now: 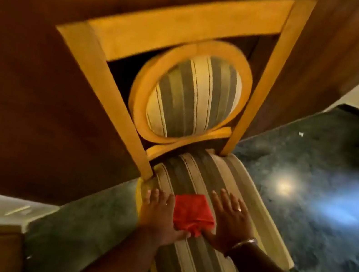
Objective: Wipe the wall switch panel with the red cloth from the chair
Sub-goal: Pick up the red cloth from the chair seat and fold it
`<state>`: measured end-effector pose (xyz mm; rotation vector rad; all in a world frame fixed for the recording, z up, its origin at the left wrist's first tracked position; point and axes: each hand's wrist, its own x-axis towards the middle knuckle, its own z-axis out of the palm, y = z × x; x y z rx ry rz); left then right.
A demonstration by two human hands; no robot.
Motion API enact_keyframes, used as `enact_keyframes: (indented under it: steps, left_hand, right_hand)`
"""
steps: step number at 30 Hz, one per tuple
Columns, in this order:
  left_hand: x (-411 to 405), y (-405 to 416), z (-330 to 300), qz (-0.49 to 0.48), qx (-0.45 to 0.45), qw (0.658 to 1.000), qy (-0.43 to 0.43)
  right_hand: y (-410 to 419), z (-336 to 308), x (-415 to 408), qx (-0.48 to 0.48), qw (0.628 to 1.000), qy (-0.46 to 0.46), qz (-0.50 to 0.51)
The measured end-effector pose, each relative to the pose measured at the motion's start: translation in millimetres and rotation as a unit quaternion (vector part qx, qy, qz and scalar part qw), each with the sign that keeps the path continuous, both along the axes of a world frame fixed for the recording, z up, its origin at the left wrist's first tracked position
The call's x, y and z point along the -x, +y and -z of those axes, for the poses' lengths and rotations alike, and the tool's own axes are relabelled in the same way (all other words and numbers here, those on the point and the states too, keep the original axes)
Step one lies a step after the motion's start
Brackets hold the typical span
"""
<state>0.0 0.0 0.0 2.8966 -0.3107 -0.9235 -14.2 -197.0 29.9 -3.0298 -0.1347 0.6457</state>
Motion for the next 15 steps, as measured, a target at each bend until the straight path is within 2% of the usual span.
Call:
enact_keyframes:
  steps: [1,7,11,15]
  left_hand:
    - [-7,-2,14,0.016,-0.009,1.0,0.002]
    - [-52,-14,104,0.007,0.032,0.996,-0.081]
    - [-46,-12,139,0.043,0.051,0.985,-0.158]
    - [-21,-8,142,0.044,0.083,0.983,-0.158]
  right_hand:
    - [1,18,-3,0.01,1.0,0.029,-0.003]
    - [14,110,-41,-0.016,0.999,-0.003,0.031]
    - [19,137,-48,0.0,1.0,-0.007,0.002]
    - [22,136,-34,0.016,1.0,0.025,-0.009]
